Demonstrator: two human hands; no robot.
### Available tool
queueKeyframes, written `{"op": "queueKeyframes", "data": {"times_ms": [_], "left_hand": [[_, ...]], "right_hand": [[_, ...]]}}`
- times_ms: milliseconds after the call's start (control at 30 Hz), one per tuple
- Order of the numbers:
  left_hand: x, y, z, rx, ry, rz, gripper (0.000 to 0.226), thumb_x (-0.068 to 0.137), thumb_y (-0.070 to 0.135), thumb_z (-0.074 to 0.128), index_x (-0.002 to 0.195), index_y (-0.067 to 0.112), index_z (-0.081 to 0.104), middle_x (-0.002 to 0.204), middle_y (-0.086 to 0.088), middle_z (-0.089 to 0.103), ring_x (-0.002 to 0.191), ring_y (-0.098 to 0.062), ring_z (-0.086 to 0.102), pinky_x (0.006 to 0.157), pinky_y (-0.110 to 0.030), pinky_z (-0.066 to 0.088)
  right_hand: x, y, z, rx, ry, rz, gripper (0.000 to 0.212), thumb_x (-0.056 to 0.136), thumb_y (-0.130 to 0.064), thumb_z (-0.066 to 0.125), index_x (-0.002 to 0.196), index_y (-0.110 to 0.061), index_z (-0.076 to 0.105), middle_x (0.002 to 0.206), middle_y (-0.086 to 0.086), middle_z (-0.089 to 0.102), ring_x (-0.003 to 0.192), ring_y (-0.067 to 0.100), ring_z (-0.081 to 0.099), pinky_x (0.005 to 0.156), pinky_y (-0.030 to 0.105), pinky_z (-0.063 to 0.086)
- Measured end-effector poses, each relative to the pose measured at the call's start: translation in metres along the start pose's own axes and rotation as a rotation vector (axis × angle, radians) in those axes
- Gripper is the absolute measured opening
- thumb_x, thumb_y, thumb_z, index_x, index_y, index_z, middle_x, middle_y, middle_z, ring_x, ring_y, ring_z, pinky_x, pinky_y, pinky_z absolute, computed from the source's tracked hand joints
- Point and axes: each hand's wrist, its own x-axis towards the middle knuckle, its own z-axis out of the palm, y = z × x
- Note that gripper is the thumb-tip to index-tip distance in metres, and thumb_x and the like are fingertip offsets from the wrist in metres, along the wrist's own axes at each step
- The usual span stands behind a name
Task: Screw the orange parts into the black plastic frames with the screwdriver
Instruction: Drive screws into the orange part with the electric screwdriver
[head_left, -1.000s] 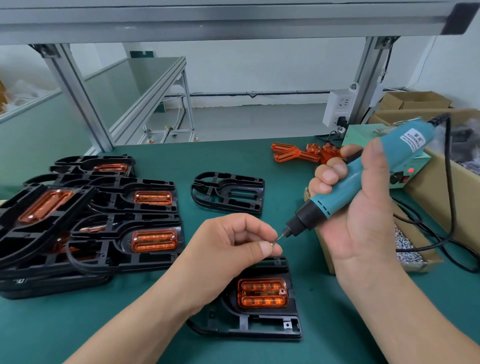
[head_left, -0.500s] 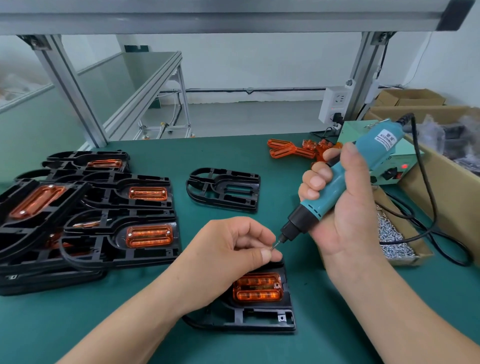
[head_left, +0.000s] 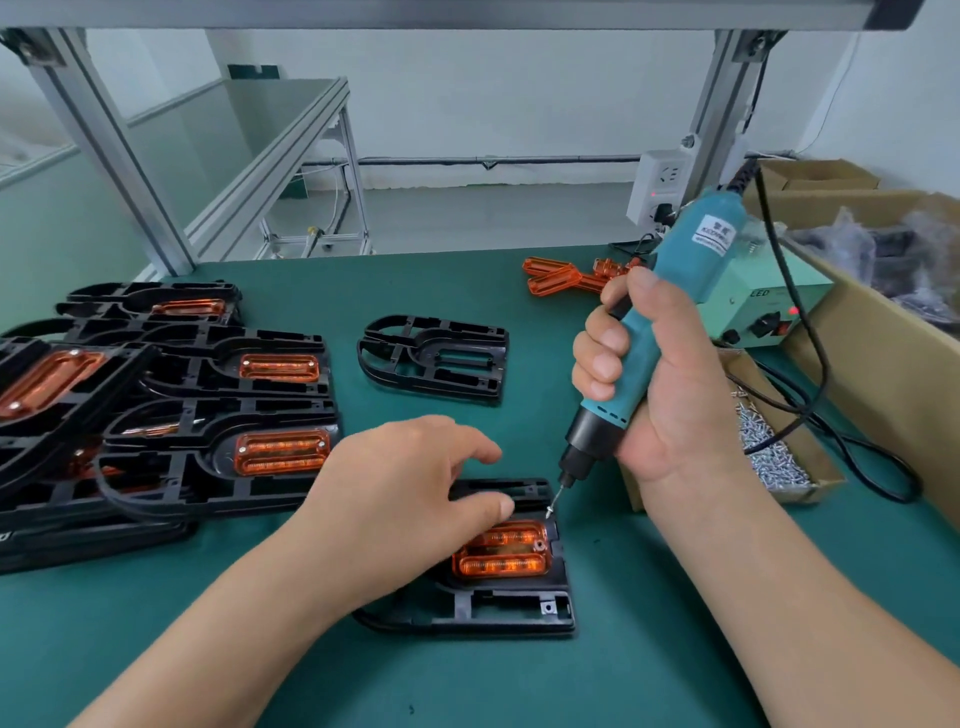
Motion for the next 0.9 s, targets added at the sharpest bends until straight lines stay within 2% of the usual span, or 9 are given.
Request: {"op": "queueKeyframes", "data": {"times_ms": [100, 267, 567, 667, 767, 833, 900], "left_hand": [[0.001, 0.003, 0.004, 0.176, -0.043, 0.013, 0.067, 0.081, 0.082, 0.051, 0.140, 0.050, 0.052, 0.082, 0.028, 0.044, 0.077, 0.003, 0.050, 0.065, -0.016, 0.033], [0.002, 0.005, 0.007, 0.236, -0.075, -0.021, 0.063, 0.084, 0.082, 0.051, 0.136, 0.048, 0.056, 0.091, 0.024, 0.045, 0.099, -0.002, 0.061, 0.075, -0.027, 0.047], [0.005, 0.007, 0.009, 0.281, -0.098, -0.063, 0.055, 0.085, 0.080, 0.055, 0.128, 0.046, 0.058, 0.095, 0.022, 0.049, 0.099, -0.004, 0.061, 0.070, -0.029, 0.041], [0.006, 0.007, 0.011, 0.279, -0.085, -0.066, 0.052, 0.085, 0.078, 0.058, 0.126, 0.045, 0.058, 0.104, 0.021, 0.058, 0.100, -0.005, 0.062, 0.070, -0.030, 0.040], [0.007, 0.008, 0.013, 0.268, -0.077, -0.083, 0.051, 0.085, 0.076, 0.061, 0.124, 0.044, 0.059, 0.099, 0.021, 0.058, 0.094, -0.006, 0.062, 0.068, -0.029, 0.039], [0.006, 0.008, 0.013, 0.268, -0.071, -0.091, 0.050, 0.084, 0.076, 0.062, 0.122, 0.043, 0.059, 0.092, 0.022, 0.054, 0.086, -0.005, 0.057, 0.064, -0.026, 0.037], [0.006, 0.007, 0.013, 0.262, -0.067, -0.090, 0.050, 0.084, 0.076, 0.062, 0.122, 0.043, 0.059, 0.094, 0.022, 0.058, 0.088, -0.006, 0.060, 0.067, -0.026, 0.042]], "right_hand": [[-0.001, 0.003, 0.000, -0.032, -0.052, 0.024, 0.016, 0.097, -0.031, 0.064, 0.088, -0.017, 0.063, 0.065, -0.002, 0.047, 0.048, 0.010, 0.047, 0.044, 0.022, 0.041], [-0.004, 0.008, 0.002, -0.070, -0.123, 0.078, 0.017, 0.092, -0.033, 0.068, 0.087, -0.018, 0.063, 0.064, -0.002, 0.048, 0.047, 0.011, 0.048, 0.043, 0.023, 0.041], [-0.011, 0.010, 0.011, -0.151, -0.173, 0.080, 0.022, 0.088, -0.032, 0.070, 0.088, -0.014, 0.057, 0.062, 0.002, 0.047, 0.045, 0.014, 0.046, 0.043, 0.024, 0.039], [-0.015, 0.008, 0.013, -0.182, -0.267, 0.051, 0.019, 0.090, -0.029, 0.071, 0.088, -0.015, 0.058, 0.062, 0.001, 0.047, 0.043, 0.015, 0.046, 0.044, 0.022, 0.038], [-0.019, 0.007, 0.017, -0.187, -0.405, 0.032, 0.032, 0.086, -0.036, 0.083, 0.091, -0.013, 0.061, 0.062, 0.002, 0.048, 0.042, 0.015, 0.047, 0.045, 0.022, 0.040], [-0.022, 0.006, 0.019, -0.201, -0.479, 0.020, 0.038, 0.088, -0.038, 0.082, 0.089, -0.010, 0.057, 0.062, 0.002, 0.049, 0.042, 0.016, 0.048, 0.047, 0.022, 0.042], [-0.024, 0.006, 0.021, -0.236, -0.524, 0.005, 0.046, 0.090, -0.038, 0.081, 0.086, -0.006, 0.049, 0.062, 0.003, 0.049, 0.042, 0.017, 0.049, 0.048, 0.023, 0.043]]}}
